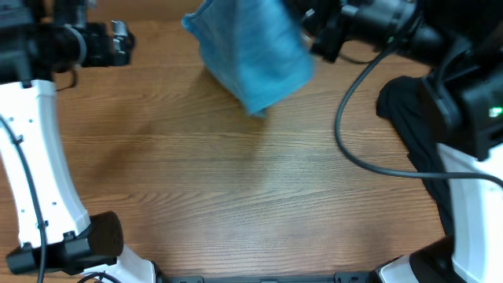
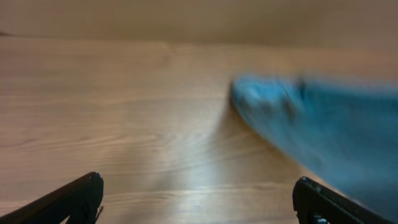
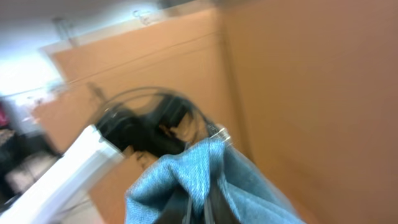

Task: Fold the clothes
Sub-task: 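Lift the jeans with the right gripper and shake them out over the table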

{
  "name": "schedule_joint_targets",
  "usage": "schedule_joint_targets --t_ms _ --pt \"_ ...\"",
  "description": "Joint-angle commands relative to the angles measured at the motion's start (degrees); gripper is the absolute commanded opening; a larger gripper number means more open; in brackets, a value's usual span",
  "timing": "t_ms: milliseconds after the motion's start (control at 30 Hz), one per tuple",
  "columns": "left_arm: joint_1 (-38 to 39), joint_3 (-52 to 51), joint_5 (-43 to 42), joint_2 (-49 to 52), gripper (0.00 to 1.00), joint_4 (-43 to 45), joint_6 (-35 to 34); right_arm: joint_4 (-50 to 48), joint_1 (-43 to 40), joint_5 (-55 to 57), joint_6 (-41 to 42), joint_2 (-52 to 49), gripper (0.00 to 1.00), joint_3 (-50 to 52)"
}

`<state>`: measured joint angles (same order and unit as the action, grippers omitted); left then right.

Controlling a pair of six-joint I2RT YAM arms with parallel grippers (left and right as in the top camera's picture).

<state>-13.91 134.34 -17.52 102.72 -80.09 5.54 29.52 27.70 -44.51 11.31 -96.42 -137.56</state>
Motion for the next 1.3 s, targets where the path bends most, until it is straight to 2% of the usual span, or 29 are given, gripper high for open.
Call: schedule_joint_targets --t_ms 0,100,233,367,467,567,667,767,900,967,1200,1267 --pt "-6.0 9.7 -0.6 -3.5 1.00 -1.9 -2.2 -17.9 13.5 -8.8 9.0 -2.5 0.04 -2.1" --pt "-7.5 11.1 -2.0 -5.0 1.00 -2.7 -2.2 -28.6 21.2 -8.7 9.8 -4.3 0.04 -2.1" --pt "-7.5 11.1 -2.0 -5.8 1.00 -3.3 -2.1 -28.2 21.5 -9.4 9.7 -3.8 0.04 -2.1" --pt "-7.0 11.1 -2.0 -5.7 1.00 -3.2 -2.1 -17.6 10.7 -10.1 9.1 -2.2 0.04 -2.1" --pt "-7.1 11.1 -2.0 -5.7 1.00 -3.1 -2.1 -6.3 -0.4 -11.3 5.5 -2.6 0.04 -2.1" --pt "-7.1 11.1 -2.0 -5.7 1.00 -2.8 -2.1 9.1 -10.8 -11.3 -6.5 -4.6 0.04 -2.0" --pt "-7.0 11.1 -2.1 -5.7 1.00 -2.6 -2.2 21.6 -17.8 -10.0 -19.1 -7.3 0.04 -2.0" --pt "-7.0 11.1 -2.1 -5.7 1.00 -2.7 -2.5 34.3 -24.2 3.0 -33.0 -10.1 0.04 -2.0" --pt "-7.0 11.1 -4.7 -5.6 1.00 -2.4 -2.6 40.4 -29.9 17.2 -39.9 -14.6 0.04 -2.0" --pt "-6.8 11.1 -5.2 -5.6 1.00 -2.4 -3.0 40.2 -31.3 20.3 -39.9 -16.7 0.04 -2.0" --pt "-0.3 10.3 -7.2 -4.0 1.00 -6.7 -3.0 40.1 -32.6 22.7 -39.9 -19.3 0.04 -2.0" --pt "4.1 8.1 -9.4 -2.5 0.93 -9.8 -2.9 41.1 -32.6 23.6 -39.8 -19.3 0.04 -2.0"
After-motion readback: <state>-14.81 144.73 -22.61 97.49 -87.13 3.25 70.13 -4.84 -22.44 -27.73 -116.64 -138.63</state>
